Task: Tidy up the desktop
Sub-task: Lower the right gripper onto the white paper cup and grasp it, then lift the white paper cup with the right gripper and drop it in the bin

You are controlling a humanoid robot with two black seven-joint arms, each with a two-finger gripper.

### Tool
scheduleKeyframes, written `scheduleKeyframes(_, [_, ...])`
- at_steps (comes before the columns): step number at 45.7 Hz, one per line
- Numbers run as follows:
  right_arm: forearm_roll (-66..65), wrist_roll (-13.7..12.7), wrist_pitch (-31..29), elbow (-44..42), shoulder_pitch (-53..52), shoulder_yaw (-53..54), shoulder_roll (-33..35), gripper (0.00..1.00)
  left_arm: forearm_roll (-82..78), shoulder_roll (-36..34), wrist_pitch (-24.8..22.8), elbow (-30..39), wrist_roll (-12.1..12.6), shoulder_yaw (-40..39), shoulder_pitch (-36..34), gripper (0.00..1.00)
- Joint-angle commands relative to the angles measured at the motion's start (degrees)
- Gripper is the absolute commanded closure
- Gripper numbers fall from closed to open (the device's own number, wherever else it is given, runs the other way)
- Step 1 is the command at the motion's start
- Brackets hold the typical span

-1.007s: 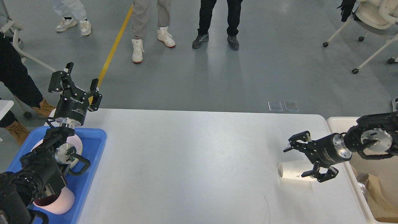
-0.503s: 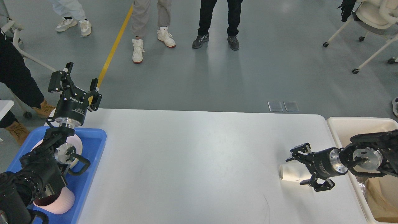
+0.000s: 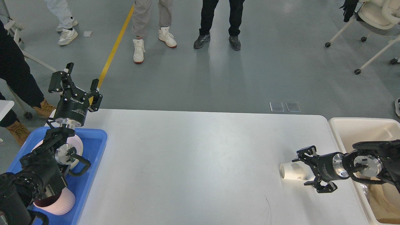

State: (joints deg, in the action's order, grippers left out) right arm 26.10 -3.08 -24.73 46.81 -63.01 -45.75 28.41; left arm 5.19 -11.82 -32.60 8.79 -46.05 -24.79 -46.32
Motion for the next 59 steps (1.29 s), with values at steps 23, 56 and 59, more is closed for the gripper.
scheduleKeyframes(23, [-1.32, -0.17, 5.04, -4.97, 3.25, 1.19, -3.89, 0.7, 0.0, 0.05, 0.0, 0.0, 0.0, 0.01, 0.0, 0.04])
scheduleKeyframes(56, [-2.11, -0.17, -6.64, 2.5, -21.79, -8.12, 7.79, 1.0, 0.0, -0.04, 0.0, 0.0, 0.0, -0.08, 0.0, 0.04])
scheduleKeyframes(59, [-2.11, -0.08, -9.89, 2.5, -26.71, -9.62, 9.2, 1.0, 0.0, -0.04, 0.0, 0.0, 0.0, 0.01, 0.0, 0.04])
